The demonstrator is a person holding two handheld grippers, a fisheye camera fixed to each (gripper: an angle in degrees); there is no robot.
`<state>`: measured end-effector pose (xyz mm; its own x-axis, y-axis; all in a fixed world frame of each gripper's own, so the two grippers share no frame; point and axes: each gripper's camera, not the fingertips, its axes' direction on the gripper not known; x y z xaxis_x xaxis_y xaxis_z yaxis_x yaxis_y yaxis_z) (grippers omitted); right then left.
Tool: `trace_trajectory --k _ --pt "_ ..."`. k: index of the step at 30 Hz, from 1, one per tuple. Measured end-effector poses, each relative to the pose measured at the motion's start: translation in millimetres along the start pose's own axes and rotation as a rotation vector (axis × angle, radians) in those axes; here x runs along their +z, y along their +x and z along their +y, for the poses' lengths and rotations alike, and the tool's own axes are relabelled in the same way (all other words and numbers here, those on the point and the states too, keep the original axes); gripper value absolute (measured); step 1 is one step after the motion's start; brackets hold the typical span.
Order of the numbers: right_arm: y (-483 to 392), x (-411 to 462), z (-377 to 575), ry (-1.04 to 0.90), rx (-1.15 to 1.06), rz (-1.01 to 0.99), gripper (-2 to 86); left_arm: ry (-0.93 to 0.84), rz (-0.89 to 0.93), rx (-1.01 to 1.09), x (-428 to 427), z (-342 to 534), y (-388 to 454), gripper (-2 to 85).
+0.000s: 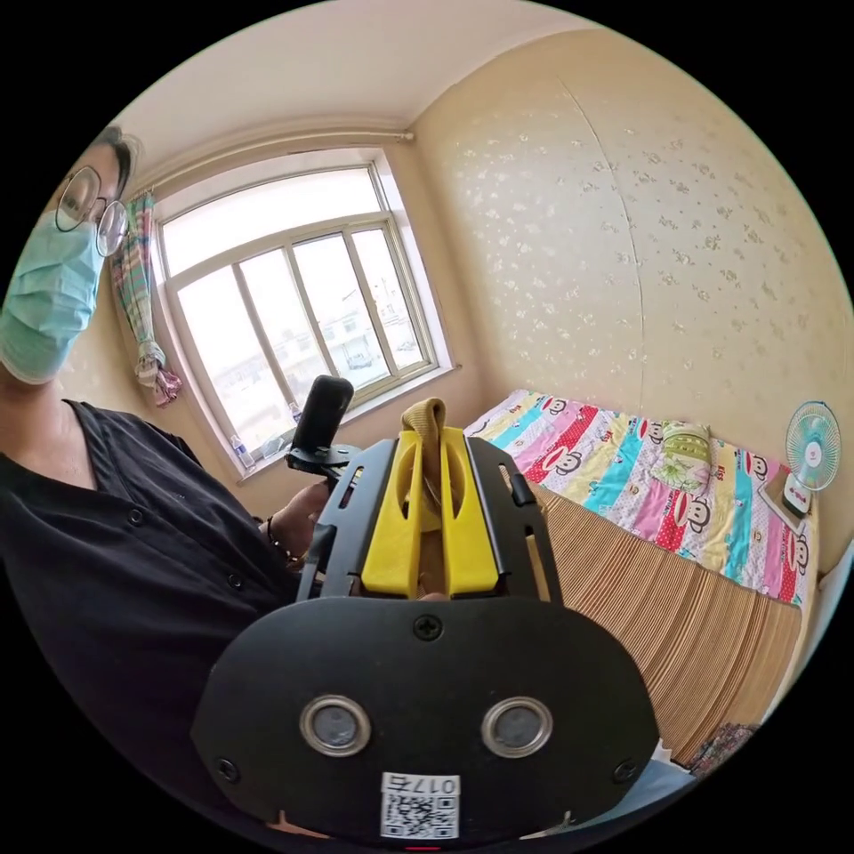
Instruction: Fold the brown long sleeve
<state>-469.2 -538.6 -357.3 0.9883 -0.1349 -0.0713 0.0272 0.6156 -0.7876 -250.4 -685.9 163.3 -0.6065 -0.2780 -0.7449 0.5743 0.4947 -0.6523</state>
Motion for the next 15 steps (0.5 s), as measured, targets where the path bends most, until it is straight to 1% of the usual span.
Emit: trace_trajectory --k 1,4,6,10,12,15 --pt "0 -2 5 0.012 -0.003 -0.004 4.1 0.019 0.01 0.018 -7 0 -1 2.9" --pt "7 -3 24 0.009 -0.021 -0.078 4.7 0.181 0.126 0.112 -56 6 -8 1.1" --pt "15 1 38 -0.01 -0.009 -0.152 5.5 0.273 0.259 0.166 -90 4 -18 0.4" --pt "28 14 81 0.009 0.009 -0.321 6.7 0.352 0.261 0.25 -127 -2 -12 0.0" --pt "32 28 95 -0.042 0.037 -0.309 8.1 0.403 0.343 0.351 -156 -8 -6 -0.1" --pt "35 54 113 -0.113 0.041 -0.278 13.1 0.451 0.398 0.447 -191 -15 2 0.0"
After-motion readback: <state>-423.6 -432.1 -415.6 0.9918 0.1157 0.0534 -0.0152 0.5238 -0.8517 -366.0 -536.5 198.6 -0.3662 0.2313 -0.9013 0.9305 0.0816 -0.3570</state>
